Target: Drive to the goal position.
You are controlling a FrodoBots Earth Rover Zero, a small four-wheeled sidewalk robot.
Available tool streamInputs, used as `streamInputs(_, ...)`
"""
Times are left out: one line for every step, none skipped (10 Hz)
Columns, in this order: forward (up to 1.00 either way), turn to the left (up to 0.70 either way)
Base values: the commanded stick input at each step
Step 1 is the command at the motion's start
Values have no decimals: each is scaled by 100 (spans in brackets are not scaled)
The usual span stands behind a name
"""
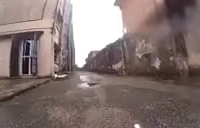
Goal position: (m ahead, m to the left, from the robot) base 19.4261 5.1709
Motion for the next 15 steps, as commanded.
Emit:
streamInputs(70,0)
streamInputs(70,0)
streamInputs(70,0)
streamInputs(70,0)
streamInputs(70,0)
streamInputs(70,0)
streamInputs(70,0)
streamInputs(70,0)
streamInputs(70,0)
streamInputs(70,0)
streamInputs(70,0)
streamInputs(70,0)
streamInputs(70,0)
streamInputs(70,25)
streamInputs(70,35)
